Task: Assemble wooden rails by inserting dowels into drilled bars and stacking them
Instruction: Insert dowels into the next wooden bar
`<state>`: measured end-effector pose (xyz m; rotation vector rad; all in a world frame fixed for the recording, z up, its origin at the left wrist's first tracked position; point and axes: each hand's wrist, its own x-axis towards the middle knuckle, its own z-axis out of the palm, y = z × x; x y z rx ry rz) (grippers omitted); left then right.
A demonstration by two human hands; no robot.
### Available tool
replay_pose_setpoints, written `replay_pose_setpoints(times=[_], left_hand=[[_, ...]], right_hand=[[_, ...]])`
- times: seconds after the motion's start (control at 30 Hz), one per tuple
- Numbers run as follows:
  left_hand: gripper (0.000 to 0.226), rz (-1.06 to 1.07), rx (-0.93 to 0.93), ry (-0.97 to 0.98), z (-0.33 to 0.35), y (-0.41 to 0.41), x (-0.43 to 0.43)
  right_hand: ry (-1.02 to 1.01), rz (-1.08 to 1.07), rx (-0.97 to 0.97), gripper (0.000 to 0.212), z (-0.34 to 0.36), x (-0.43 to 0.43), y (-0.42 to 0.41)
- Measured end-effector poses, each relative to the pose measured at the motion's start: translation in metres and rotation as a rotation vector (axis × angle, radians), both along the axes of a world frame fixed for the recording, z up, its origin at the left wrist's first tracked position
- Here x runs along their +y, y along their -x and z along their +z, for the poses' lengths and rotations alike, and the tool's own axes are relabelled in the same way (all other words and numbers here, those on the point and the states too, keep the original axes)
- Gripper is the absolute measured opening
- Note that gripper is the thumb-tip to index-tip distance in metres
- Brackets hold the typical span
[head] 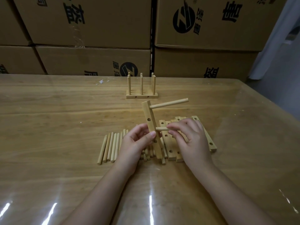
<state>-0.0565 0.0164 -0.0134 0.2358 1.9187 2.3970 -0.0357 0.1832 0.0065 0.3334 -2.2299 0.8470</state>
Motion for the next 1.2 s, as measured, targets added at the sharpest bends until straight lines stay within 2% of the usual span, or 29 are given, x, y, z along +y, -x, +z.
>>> replay_pose_setpoints(times=[0.23, 0.37, 0.7, 1.07, 1.2], left_hand=[[0.059, 0.013, 0.03, 0.023, -0.0007, 0.0005, 0.0007], [0.041, 0.046, 0.008, -0.025, -0.0032, 0.0025, 0.0021], [0.036, 0.021, 0.045, 0.004, -0.0018, 0.0004, 0.0039], [0.044, -0.028, 0.092, 0.061, -0.0027, -0.0005, 0.0004], [0.056, -0.026, 0.096, 0.069, -0.0042, -0.0004, -0.0002]], right_hand=[[-0.09, -0.043, 0.086, 0.012, 0.001, 0.002, 0.0006], [-0.1, -0.029, 0.104, 0.014, 0.0031, 0.0028, -0.0003], [-0.12, -0.037, 0.093, 0.015, 0.0047, 0.0004, -0.0029], [-0.115, -0.065, 0.084, 0.015, 0.0044, -0.0038, -0.0045], [-0.107, -0.066, 0.074, 0.014, 0.0046, -0.0046, -0.0057]])
